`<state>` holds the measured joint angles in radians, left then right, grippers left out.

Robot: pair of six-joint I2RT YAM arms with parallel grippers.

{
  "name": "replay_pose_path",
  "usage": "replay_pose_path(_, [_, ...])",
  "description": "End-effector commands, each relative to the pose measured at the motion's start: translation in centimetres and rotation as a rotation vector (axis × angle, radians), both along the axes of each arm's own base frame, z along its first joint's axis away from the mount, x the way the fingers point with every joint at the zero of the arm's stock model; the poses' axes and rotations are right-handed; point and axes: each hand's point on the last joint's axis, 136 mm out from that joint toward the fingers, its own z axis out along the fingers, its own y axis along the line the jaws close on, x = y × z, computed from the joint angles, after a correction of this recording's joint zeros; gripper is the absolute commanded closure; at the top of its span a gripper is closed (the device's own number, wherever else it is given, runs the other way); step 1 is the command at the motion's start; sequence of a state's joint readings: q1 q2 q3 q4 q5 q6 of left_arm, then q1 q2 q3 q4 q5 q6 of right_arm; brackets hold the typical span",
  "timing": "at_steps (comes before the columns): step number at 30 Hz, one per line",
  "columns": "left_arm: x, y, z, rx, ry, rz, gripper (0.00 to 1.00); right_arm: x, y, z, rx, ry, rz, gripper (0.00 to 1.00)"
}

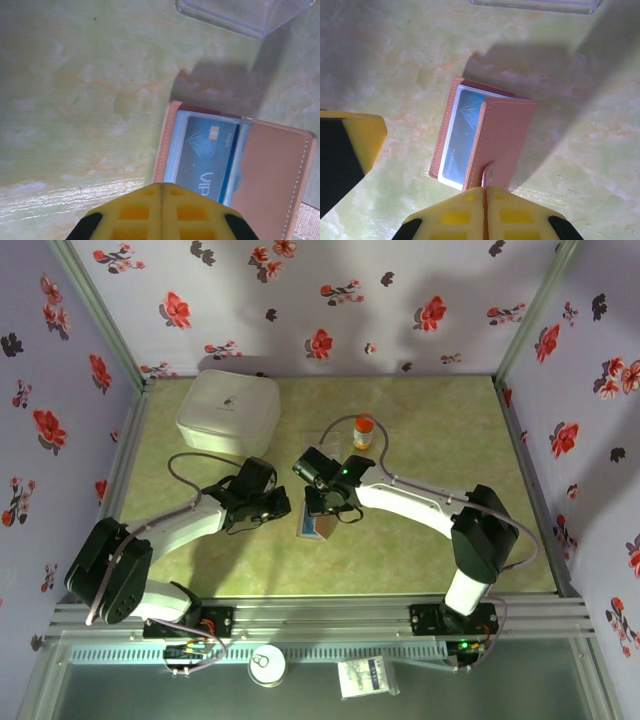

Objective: Take the credit cards out of the card holder

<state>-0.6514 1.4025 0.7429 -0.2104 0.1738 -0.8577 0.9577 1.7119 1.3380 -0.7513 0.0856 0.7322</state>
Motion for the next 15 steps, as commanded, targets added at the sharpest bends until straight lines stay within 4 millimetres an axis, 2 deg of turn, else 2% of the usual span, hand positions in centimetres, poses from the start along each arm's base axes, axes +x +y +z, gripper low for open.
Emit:
replay_pose_path(1, [-0.4, -0.4, -0.7, -0.007, 0.027, -0.040, 1.00, -0.3, 0.0, 0.1, -0.024, 0.011, 0.015, 0.93])
replay_pose_path(8, [-0.6, -1.3, -1.4, -0.014, 0.047, -0.065, 1.00, -0.8, 0.6, 1.1, 0.054, 0.001, 0.054, 0.93])
replay_pose_path(15, [-1.2, -1.5, -2.9, 0.005, 0.102, -0.071, 1.00, -0.6, -1.9, 0.3, -0.029, -0.010, 0.026, 0.92])
